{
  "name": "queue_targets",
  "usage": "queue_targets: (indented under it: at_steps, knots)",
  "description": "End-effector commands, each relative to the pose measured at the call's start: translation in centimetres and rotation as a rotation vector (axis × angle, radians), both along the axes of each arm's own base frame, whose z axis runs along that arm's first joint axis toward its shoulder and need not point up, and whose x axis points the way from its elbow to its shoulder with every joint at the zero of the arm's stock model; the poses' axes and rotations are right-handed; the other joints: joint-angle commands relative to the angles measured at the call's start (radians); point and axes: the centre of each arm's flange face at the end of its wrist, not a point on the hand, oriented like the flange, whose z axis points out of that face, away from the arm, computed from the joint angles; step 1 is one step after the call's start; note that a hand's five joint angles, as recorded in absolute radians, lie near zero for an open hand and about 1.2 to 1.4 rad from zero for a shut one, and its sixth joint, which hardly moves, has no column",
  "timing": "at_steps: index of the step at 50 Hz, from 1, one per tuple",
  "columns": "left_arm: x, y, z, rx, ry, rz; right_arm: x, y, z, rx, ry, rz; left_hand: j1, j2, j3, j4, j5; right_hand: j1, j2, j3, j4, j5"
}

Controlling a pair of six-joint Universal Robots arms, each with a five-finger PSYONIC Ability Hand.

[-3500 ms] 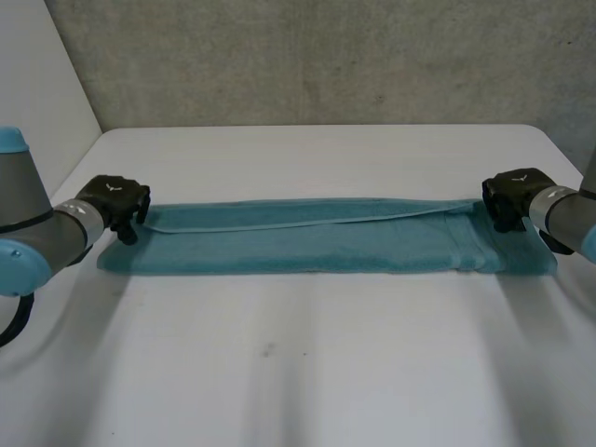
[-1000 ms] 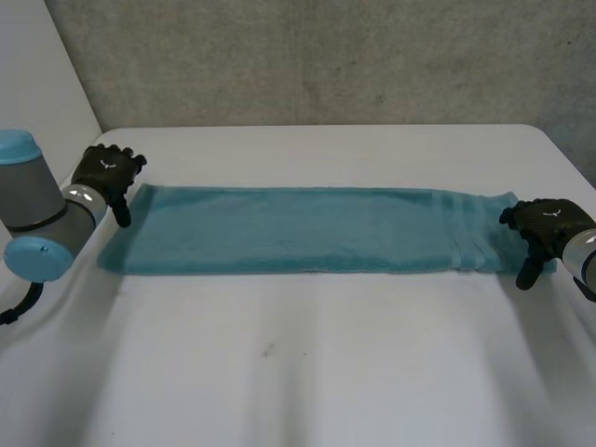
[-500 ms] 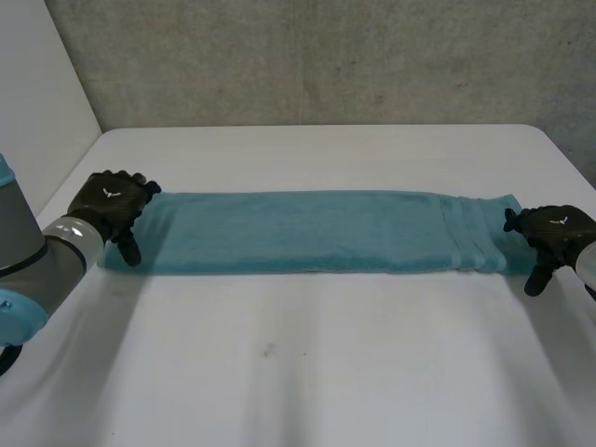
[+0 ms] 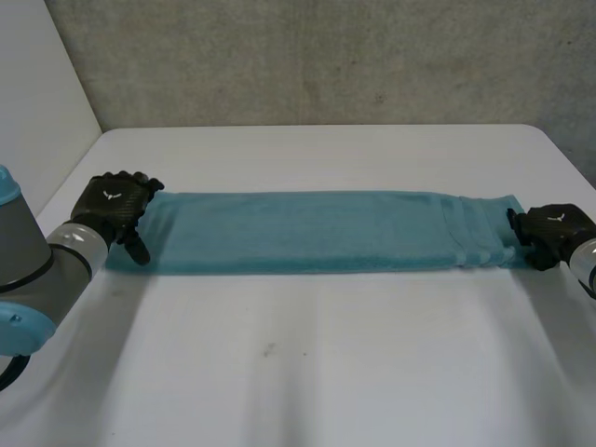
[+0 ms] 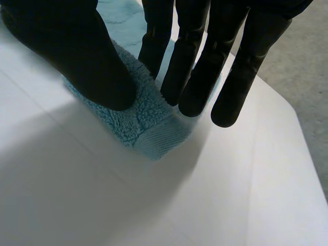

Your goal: Fold the laundry

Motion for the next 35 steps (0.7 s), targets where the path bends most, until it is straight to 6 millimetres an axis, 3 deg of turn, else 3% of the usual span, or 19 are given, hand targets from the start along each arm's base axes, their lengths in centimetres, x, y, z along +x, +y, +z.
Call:
queue_targets:
  at_steps: [1, 4, 5, 6, 7, 10, 14, 17, 19, 21, 26, 28, 31, 32, 35]
  knots:
    - [0.0, 0.1, 0.1, -0.001, 0.000, 0.001, -3.1, -1.7, 1.1, -0.055, 0.074, -0.161, 0.004, 0.006, -0.005, 0.005, -0.011, 0.442, 0.219, 0.220, 0.211, 0.262]
    - [0.1, 0.1, 0.2, -0.003, 0.000, 0.001, -5.9, -2.9, 2.0, -0.082, 0.133, -0.267, 0.004, 0.006, -0.005, 0.005, -0.011, 0.442, 0.219, 0.220, 0.211, 0.262]
    - [0.1, 0.1, 0.2, -0.004, 0.001, 0.001, -5.9, -2.9, 2.0, -0.082, 0.133, -0.267, 0.004, 0.006, -0.005, 0.005, -0.011, 0.442, 0.219, 0.220, 0.211, 0.262]
    - [0.1, 0.1, 0.3, -0.006, 0.001, 0.001, -8.2, -3.8, 2.7, -0.106, 0.192, -0.331, 0.004, 0.006, -0.005, 0.005, -0.011, 0.442, 0.219, 0.220, 0.211, 0.262]
    - [0.1, 0.1, 0.4, -0.007, 0.001, 0.002, -9.1, -4.0, 3.0, -0.112, 0.217, -0.349, 0.004, 0.006, -0.005, 0.005, -0.011, 0.442, 0.219, 0.220, 0.211, 0.262]
    - [0.1, 0.3, 0.4, -0.007, 0.001, 0.002, -10.4, -4.6, 3.7, -0.133, 0.300, -0.362, 0.004, 0.006, -0.005, 0.005, -0.011, 0.442, 0.219, 0.220, 0.211, 0.262]
    - [0.1, 0.4, 0.4, -0.005, 0.002, 0.001, -10.2, -5.1, 4.9, -0.172, 0.295, -0.357, 0.004, 0.006, -0.005, 0.005, -0.011, 0.442, 0.219, 0.220, 0.211, 0.262]
    - [0.1, 0.4, 0.5, -0.007, 0.001, 0.001, -8.9, -5.3, 5.6, -0.197, 0.237, -0.342, 0.004, 0.006, -0.005, 0.005, -0.011, 0.442, 0.219, 0.220, 0.211, 0.262]
    - [0.2, 0.4, 0.5, -0.008, 0.002, 0.004, -7.1, -5.4, 6.4, -0.221, 0.188, -0.306, 0.004, 0.006, -0.005, 0.005, -0.011, 0.442, 0.219, 0.220, 0.211, 0.262]
    - [0.1, 0.4, 0.5, -0.009, 0.001, 0.002, -1.9, -4.8, 8.2, -0.277, 0.095, -0.174, 0.004, 0.006, -0.005, 0.005, -0.011, 0.442, 0.219, 0.220, 0.211, 0.262]
    - [0.3, 0.3, 0.6, -0.010, 0.003, 0.007, 5.0, -3.1, 9.7, -0.319, 0.013, 0.023, 0.004, 0.006, -0.005, 0.005, -0.011, 0.442, 0.219, 0.220, 0.211, 0.262]
    - [0.3, 0.3, 0.6, -0.010, 0.003, 0.009, 11.2, -0.9, 11.2, -0.364, -0.034, 0.175, 0.004, 0.006, -0.005, 0.005, -0.011, 0.442, 0.219, 0.220, 0.211, 0.262]
    - [0.4, 0.2, 0.6, -0.010, 0.003, 0.012, 15.6, 1.2, 12.2, -0.394, -0.070, 0.277, 0.004, 0.006, -0.005, 0.005, -0.011, 0.442, 0.219, 0.220, 0.211, 0.262]
    - [0.4, 0.2, 0.6, -0.010, 0.003, 0.012, 18.2, 2.6, 12.3, -0.400, -0.095, 0.340, 0.004, 0.006, -0.005, 0.005, -0.011, 0.442, 0.219, 0.220, 0.211, 0.262]
    - [0.5, 0.2, 0.6, -0.011, 0.004, 0.017, 22.0, 4.7, 11.3, -0.386, -0.130, 0.437, 0.004, 0.006, -0.005, 0.005, -0.011, 0.442, 0.219, 0.220, 0.211, 0.262]
